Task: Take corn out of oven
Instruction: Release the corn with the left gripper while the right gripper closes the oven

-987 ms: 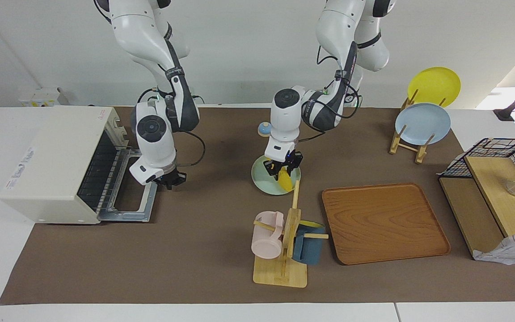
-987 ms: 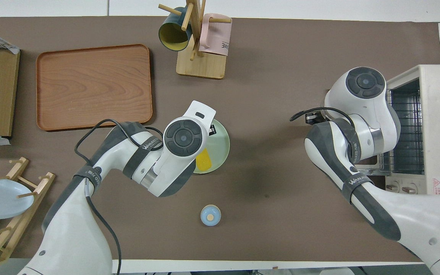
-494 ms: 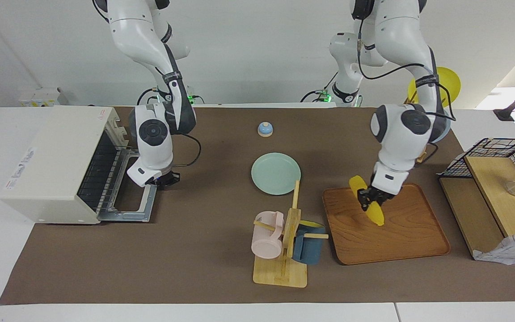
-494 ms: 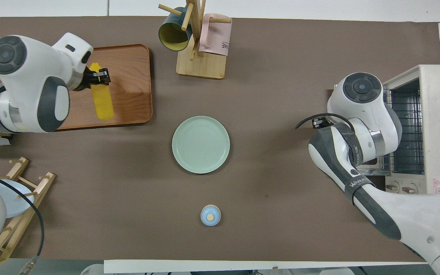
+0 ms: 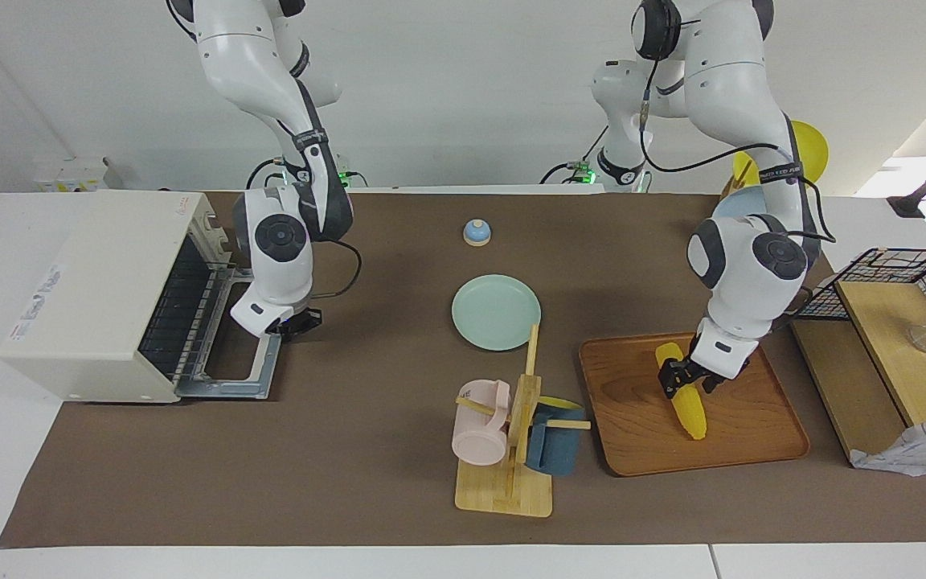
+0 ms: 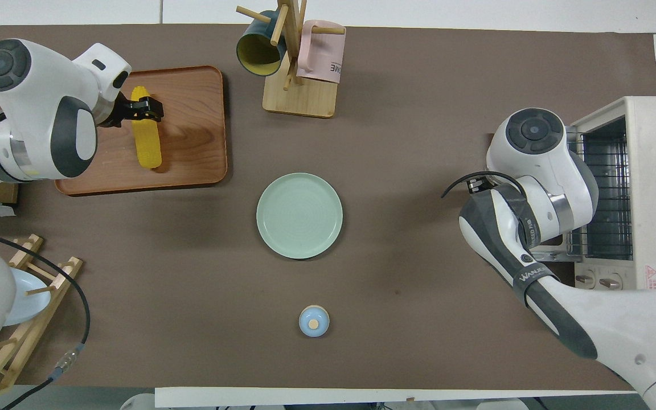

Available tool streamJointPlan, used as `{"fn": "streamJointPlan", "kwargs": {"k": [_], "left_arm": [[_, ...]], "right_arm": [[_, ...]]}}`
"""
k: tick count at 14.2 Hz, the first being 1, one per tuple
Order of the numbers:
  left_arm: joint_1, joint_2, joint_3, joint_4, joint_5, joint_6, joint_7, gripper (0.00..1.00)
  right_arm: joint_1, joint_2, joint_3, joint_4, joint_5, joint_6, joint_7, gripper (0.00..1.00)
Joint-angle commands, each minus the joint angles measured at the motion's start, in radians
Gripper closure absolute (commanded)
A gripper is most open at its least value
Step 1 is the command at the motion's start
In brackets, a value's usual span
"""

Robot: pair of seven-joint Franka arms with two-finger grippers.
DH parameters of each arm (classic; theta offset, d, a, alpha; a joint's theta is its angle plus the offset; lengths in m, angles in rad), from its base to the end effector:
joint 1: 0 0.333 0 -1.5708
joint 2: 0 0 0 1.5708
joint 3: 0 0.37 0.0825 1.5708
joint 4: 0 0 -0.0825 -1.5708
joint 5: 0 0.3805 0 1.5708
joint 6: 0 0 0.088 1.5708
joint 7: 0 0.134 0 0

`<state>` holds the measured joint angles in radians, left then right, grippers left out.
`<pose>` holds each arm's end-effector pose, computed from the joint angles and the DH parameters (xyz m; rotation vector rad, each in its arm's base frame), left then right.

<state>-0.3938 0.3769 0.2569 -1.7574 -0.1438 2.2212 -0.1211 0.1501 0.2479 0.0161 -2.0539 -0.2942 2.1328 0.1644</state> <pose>0.6674 -0.1174 0.3944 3.0984 0.0676 0.1508 0.5705 0.0759 0.3340 2.8690 0.2593 -0.1841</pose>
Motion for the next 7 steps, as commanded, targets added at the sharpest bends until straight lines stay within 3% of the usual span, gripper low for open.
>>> {"fn": "streamJointPlan", "kwargs": {"k": [1, 3, 6, 7], "left_arm": [[0.0, -0.194, 0.044, 0.011, 0.036, -0.31, -0.002, 0.0], [0.0, -0.272, 0.042, 0.108, 0.102, -0.557, 0.006, 0.0], [0.003, -0.309, 0.047, 0.257, 0.13, -0.768, 0.072, 0.0], [0.004, -0.312, 0.048, 0.269, 0.129, -0.782, 0.096, 0.0]], "right_arm": [[-0.037, -0.007, 0.007, 0.089, -0.028, -0.098, -0.071, 1.0], [-0.047, -0.019, 0.005, 0.13, -0.028, -0.16, -0.114, 1.0], [-0.089, -0.073, 0.007, 0.162, -0.017, -0.218, -0.183, 1.0], [-0.108, -0.091, 0.008, 0.165, -0.014, -0.234, -0.206, 0.99]]}}
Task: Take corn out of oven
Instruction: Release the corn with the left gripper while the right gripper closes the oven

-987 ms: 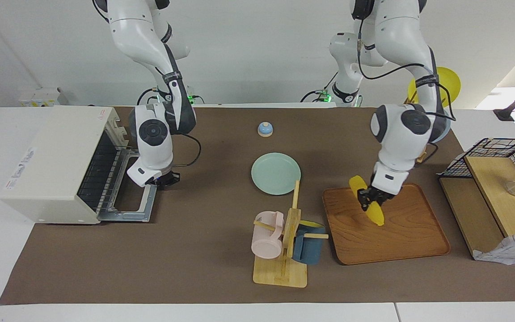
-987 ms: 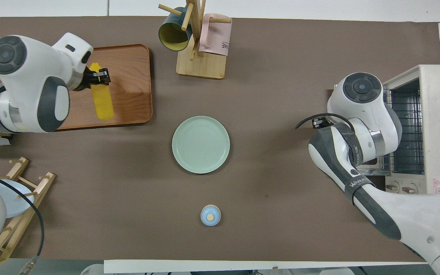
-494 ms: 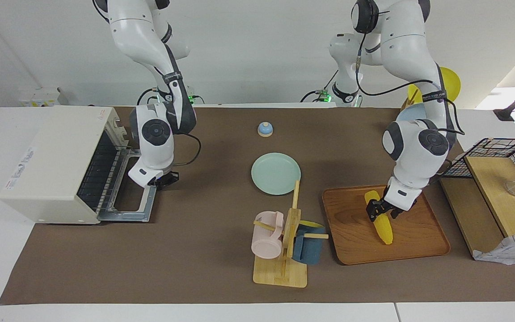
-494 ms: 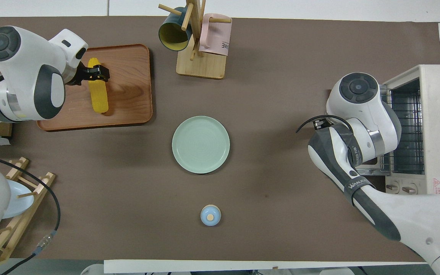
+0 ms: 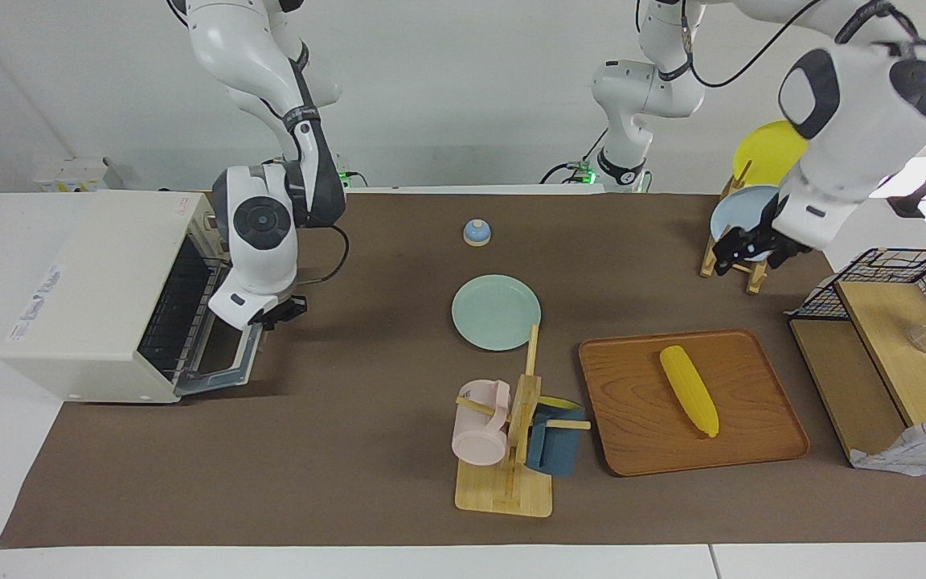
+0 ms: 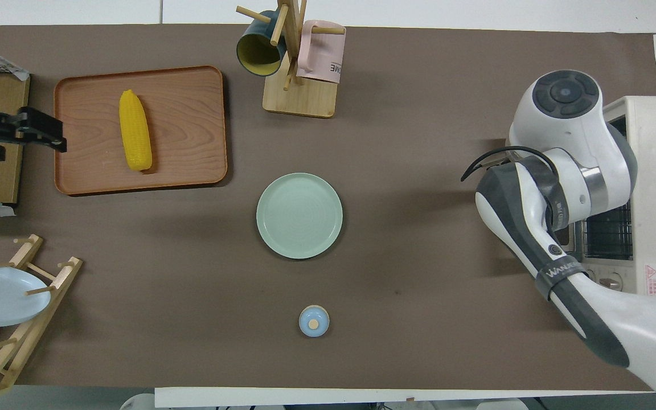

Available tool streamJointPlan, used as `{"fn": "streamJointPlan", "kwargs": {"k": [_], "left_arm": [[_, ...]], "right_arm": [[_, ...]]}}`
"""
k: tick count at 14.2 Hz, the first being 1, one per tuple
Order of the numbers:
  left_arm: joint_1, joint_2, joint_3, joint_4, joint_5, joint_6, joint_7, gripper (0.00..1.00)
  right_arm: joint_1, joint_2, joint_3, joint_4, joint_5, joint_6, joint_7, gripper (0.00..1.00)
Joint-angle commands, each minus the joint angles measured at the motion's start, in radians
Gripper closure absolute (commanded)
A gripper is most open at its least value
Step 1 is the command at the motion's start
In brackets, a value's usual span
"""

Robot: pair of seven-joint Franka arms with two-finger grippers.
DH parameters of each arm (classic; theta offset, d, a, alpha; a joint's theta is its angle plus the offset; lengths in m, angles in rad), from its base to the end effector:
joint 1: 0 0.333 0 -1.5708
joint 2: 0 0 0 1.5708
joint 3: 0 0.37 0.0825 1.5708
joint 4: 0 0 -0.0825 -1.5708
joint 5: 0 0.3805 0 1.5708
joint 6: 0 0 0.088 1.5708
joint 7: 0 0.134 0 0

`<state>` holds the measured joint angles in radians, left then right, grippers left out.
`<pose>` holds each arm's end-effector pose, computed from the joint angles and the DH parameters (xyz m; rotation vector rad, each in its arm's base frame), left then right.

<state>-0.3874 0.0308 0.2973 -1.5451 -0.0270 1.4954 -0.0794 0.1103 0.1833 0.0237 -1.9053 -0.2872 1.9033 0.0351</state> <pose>0.5485 -0.0562 0.6409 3.1278 -0.0179 -0.1258 0.5823 0.0499 0.4206 2.8433 0.3119 -0.2325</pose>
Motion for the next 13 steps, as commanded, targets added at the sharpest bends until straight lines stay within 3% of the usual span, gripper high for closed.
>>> {"fn": "streamJointPlan", "kwargs": {"k": [1, 5, 8, 10, 11, 12, 13], "left_arm": [[-0.002, 0.032, 0.008, 0.054, 0.012, -0.05, 0.059, 0.0], [-0.001, 0.026, 0.006, 0.048, 0.012, -0.049, 0.049, 0.0], [-0.001, 0.024, 0.006, 0.042, 0.012, -0.047, 0.05, 0.0], [0.001, 0.023, 0.006, 0.042, 0.012, -0.047, 0.049, 0.0], [0.001, 0.023, 0.006, 0.042, 0.012, -0.047, 0.049, 0.0], [0.001, 0.023, 0.006, 0.042, 0.012, -0.047, 0.05, 0.0], [-0.001, 0.023, 0.006, 0.042, 0.012, -0.047, 0.05, 0.0]], "right_arm": [[-0.086, -0.047, 0.001, 0.018, -0.018, -0.021, -0.093, 0.98], [-0.129, -0.116, 0.001, 0.018, -0.017, -0.078, -0.164, 0.92], [-0.159, -0.171, -0.002, 0.02, 0.045, -0.113, -0.216, 0.77], [-0.187, -0.211, -0.004, 0.02, 0.078, -0.153, -0.241, 0.57], [-0.204, -0.237, -0.004, 0.028, 0.162, -0.164, -0.241, 0.34], [-0.216, -0.263, -0.005, 0.044, 0.262, -0.17, -0.241, 0.0], [-0.218, -0.272, -0.002, 0.092, 0.325, -0.199, -0.235, 0.0]]}}
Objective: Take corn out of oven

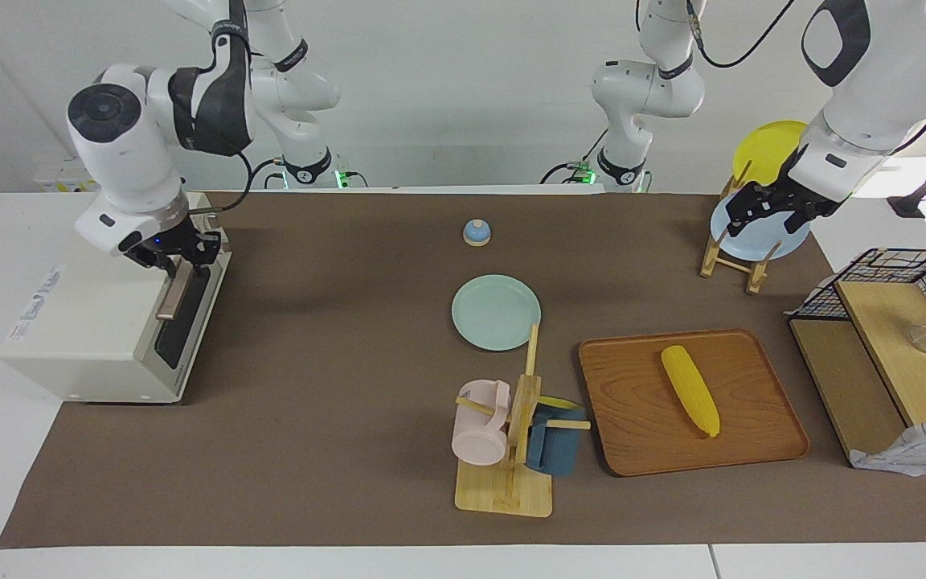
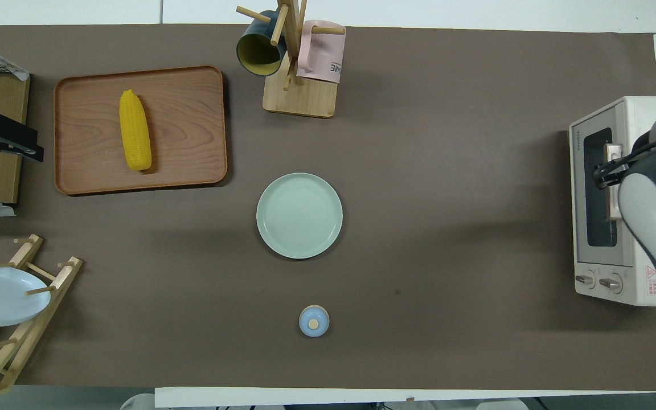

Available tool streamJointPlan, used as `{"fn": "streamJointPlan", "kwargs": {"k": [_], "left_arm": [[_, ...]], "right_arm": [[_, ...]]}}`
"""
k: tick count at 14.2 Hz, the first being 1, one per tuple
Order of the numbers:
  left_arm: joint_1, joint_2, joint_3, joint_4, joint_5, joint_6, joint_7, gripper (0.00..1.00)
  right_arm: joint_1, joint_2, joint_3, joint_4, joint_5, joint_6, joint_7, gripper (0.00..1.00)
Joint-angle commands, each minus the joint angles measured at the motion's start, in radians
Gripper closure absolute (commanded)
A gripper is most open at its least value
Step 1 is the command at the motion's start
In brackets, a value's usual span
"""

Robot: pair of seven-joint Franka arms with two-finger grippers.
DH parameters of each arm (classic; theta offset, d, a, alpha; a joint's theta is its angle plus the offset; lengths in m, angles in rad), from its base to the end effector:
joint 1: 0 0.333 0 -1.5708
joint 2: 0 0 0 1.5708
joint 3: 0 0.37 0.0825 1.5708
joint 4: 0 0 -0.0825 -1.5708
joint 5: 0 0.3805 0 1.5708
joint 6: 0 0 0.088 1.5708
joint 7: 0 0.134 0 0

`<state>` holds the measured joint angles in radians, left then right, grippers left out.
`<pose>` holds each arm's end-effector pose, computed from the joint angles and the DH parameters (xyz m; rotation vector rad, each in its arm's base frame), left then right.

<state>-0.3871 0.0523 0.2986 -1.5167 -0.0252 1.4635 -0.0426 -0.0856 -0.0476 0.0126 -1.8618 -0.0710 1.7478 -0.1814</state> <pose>0.5518 -0.0575 0.6401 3.1335 -0.0735 -0.1625 0.5309 -0.0470 0.5556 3.0726 0.1895 -0.1151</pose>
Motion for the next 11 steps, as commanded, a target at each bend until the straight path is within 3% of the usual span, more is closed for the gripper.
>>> {"fn": "streamJointPlan", "kwargs": {"k": [1, 4, 11], "left_arm": [[-0.001, 0.001, 0.005, 0.013, 0.01, -0.015, 0.013, 0.0], [0.001, 0.001, 0.005, 0.013, 0.01, -0.015, 0.012, 0.0], [-0.001, 0.001, 0.005, 0.013, 0.01, -0.015, 0.012, 0.0]], "right_arm": [[-0.017, -0.034, 0.009, 0.114, 0.115, -0.089, -0.012, 0.0], [-0.029, 0.009, 0.009, 0.281, 0.134, -0.264, 0.048, 0.0], [-0.02, 0.038, 0.015, 0.326, 0.082, -0.323, 0.062, 0.0]]}}
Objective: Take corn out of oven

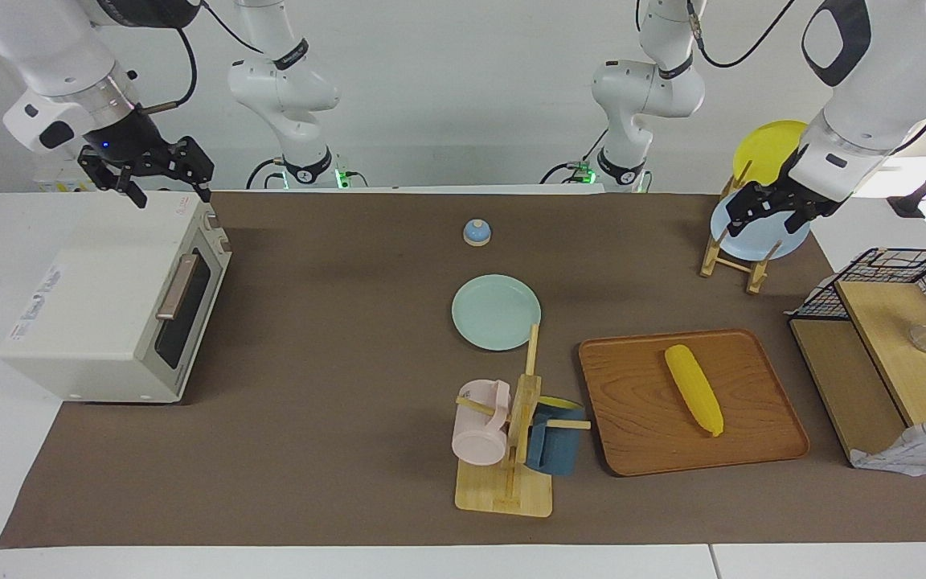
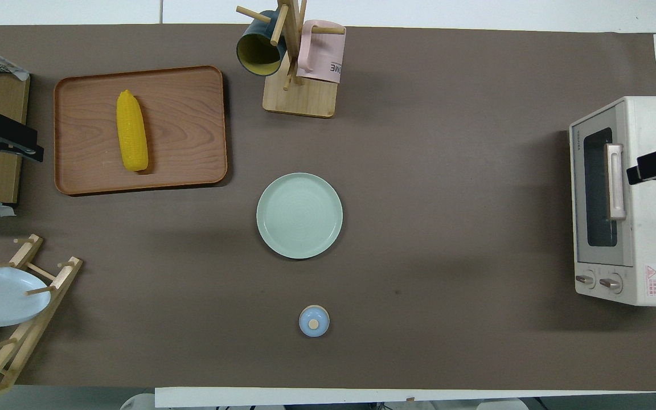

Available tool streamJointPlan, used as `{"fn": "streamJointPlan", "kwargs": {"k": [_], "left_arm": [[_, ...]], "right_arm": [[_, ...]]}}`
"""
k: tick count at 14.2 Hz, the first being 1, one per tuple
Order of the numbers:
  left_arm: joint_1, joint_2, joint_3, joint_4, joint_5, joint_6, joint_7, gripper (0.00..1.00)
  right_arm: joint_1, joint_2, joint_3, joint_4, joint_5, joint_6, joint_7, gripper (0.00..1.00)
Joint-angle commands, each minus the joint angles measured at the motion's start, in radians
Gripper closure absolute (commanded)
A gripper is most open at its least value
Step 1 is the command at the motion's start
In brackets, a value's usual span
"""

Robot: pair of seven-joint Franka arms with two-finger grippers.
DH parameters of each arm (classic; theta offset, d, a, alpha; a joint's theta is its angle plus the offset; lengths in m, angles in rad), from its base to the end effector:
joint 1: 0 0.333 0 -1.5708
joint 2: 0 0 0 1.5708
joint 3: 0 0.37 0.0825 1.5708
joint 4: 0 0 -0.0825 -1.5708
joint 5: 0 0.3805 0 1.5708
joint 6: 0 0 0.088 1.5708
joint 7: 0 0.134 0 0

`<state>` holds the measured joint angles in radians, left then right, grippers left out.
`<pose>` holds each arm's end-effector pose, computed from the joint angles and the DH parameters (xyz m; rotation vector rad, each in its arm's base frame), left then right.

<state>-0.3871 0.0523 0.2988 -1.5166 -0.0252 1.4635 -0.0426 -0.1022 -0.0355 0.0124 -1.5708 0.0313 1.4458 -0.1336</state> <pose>0.5519 -0.0574 0.6401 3.1335 -0.0732 -0.1624 0.5206 -0.0422 0.6604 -3.0974 -0.0717 0.1326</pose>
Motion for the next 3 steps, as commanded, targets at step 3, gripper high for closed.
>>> {"fn": "streamJointPlan", "kwargs": {"k": [3], "left_arm": [[-0.001, 0.001, 0.005, 0.013, 0.01, -0.015, 0.013, 0.0]], "right_arm": [[0.035, 0.029, 0.004, 0.037, -0.045, -0.018, 0.017, 0.0]]}}
